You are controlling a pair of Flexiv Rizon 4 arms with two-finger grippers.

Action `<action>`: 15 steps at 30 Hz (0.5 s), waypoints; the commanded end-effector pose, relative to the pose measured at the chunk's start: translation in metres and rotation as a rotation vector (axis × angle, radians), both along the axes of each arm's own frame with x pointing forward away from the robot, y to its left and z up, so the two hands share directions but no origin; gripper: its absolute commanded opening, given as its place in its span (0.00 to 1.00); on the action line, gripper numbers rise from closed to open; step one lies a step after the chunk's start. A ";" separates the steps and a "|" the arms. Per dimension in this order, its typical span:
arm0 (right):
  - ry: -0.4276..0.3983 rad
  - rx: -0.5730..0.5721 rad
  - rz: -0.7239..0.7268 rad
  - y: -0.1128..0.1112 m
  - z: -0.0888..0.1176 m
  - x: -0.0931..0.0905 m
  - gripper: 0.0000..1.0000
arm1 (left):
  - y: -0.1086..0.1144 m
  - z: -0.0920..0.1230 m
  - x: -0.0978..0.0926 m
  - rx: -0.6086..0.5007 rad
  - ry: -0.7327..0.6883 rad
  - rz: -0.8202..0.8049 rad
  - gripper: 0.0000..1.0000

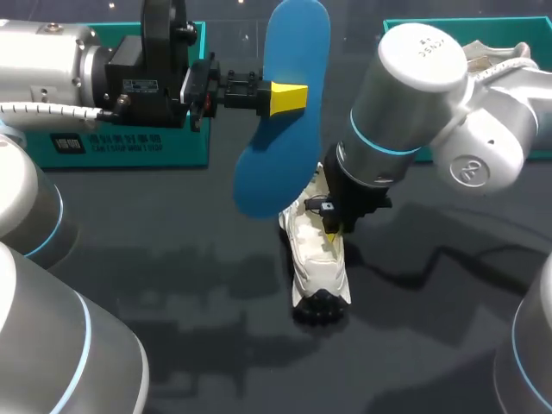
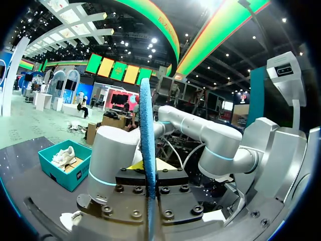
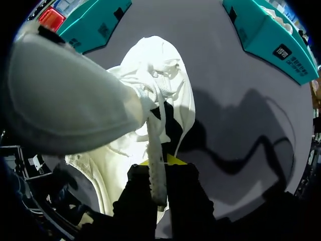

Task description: Take the shoe out of the shoebox, open the shoe tongue, remove and reinsert the insole, then place the shoe into the shoebox

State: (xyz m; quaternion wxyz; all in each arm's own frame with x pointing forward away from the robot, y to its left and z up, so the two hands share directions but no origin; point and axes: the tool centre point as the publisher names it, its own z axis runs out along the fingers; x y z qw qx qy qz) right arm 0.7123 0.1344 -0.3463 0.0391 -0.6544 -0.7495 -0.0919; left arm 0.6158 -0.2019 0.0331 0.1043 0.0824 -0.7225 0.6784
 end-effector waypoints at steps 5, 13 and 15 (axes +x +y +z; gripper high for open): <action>0.017 0.038 0.005 -0.001 -0.022 0.001 0.00 | 0.000 -0.001 -0.001 0.000 0.000 0.001 0.00; 0.028 0.040 -0.013 -0.003 -0.035 0.000 0.00 | 0.000 -0.001 -0.001 0.000 0.000 0.001 0.00; 0.034 0.051 -0.017 -0.004 -0.038 -0.001 0.00 | 0.000 -0.001 -0.001 0.000 0.000 0.001 0.00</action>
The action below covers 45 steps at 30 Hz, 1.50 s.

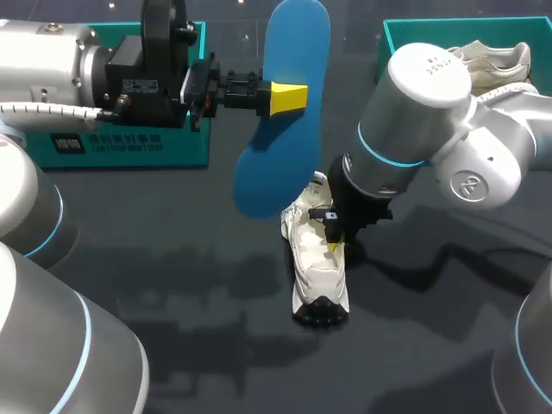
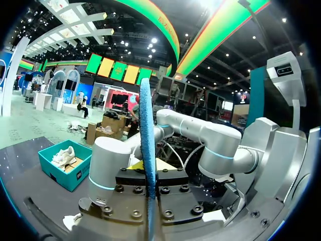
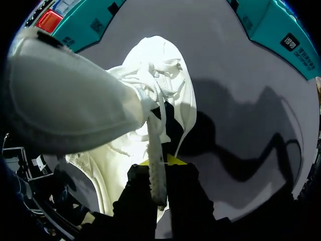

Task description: Take the shoe out of the shoebox, open the shoe tongue, remove and reinsert the insole, then place the shoe into the shoebox

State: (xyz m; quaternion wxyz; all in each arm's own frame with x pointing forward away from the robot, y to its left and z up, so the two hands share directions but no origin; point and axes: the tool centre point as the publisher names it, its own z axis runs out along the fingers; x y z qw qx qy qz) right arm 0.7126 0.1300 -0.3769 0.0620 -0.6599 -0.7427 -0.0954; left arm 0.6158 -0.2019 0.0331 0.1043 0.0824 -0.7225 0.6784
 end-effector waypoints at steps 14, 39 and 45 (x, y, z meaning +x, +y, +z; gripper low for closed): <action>0.014 0.045 -0.016 0.000 -0.011 -0.007 1.00 | 0.000 -0.001 -0.001 0.000 0.000 0.001 0.00; 0.115 0.311 -0.056 -0.038 0.088 -0.005 1.00 | 0.000 -0.001 -0.001 0.000 0.000 0.001 0.00; 0.123 0.383 -0.038 -0.037 0.087 -0.005 1.00 | 0.000 -0.001 -0.001 0.000 0.000 0.001 0.00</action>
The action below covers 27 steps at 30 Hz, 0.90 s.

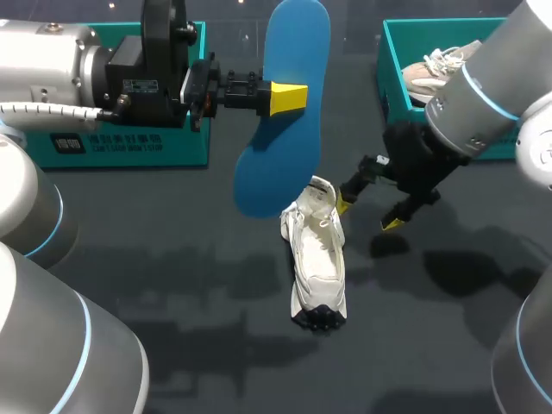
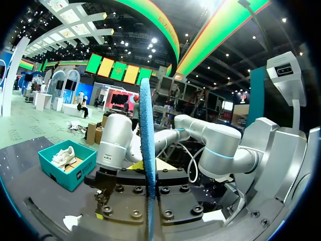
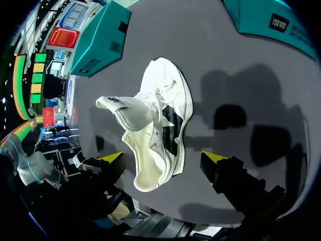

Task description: Take the shoe out of the shoebox, open the shoe tongue, remove and reinsert the insole, then place the shoe into the shoebox

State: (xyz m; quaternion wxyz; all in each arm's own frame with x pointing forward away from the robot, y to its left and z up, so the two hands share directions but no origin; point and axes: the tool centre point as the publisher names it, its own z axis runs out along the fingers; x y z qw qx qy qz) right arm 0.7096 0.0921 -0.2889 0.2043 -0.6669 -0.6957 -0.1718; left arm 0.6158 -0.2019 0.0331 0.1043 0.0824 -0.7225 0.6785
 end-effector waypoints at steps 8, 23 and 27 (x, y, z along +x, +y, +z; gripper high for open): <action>-0.060 0.346 -0.011 -0.004 0.029 -0.001 1.00 | 0.000 -0.001 -0.001 0.000 0.000 0.001 0.00; -0.042 0.428 0.013 -0.005 0.042 0.001 1.00 | 0.000 -0.001 -0.001 0.000 0.000 0.001 0.00; -0.036 0.602 -0.008 0.000 0.045 0.006 1.00 | 0.000 -0.001 -0.001 0.000 0.000 0.001 0.00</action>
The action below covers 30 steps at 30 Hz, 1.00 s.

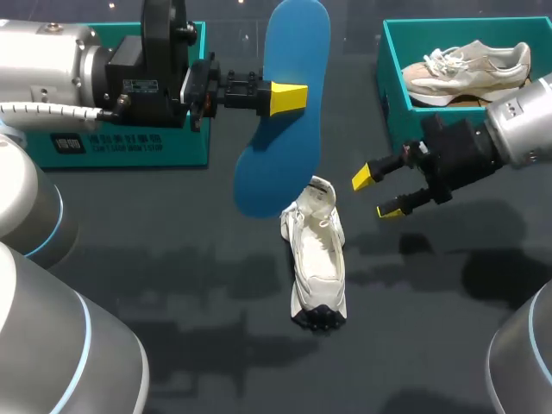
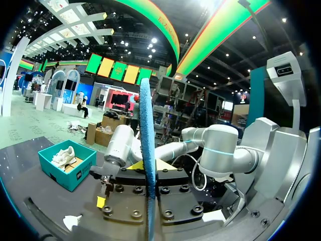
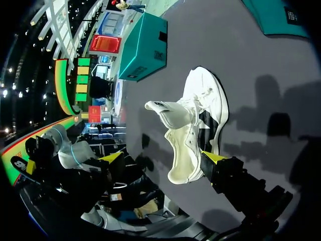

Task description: Take the shoe out of the shoebox, open the shoe tongue, remove and reinsert the insole, then place the shoe into the shoebox

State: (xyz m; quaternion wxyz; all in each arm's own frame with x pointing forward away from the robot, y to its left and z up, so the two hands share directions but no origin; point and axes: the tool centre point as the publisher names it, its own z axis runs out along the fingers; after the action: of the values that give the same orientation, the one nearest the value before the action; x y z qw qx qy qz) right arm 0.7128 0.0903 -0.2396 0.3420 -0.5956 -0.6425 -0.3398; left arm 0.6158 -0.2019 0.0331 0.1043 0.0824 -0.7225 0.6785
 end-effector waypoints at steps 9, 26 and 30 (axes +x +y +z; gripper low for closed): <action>0.041 0.256 -0.012 -0.002 0.024 0.013 1.00 | 0.000 -0.001 -0.001 0.000 0.000 0.001 0.00; 0.045 0.297 -0.007 0.003 0.058 0.020 1.00 | 0.000 -0.001 -0.001 0.000 0.000 0.001 0.00; 0.047 0.397 -0.017 0.009 0.064 0.025 1.00 | 0.000 -0.001 -0.001 0.000 0.000 0.001 0.00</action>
State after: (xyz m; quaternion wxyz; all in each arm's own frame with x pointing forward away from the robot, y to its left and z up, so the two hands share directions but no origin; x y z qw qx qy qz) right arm 0.7356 0.0946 -0.1692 0.4572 -0.5371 -0.5580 -0.4372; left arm 0.6158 -0.2019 0.0331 0.1043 0.0824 -0.7225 0.6784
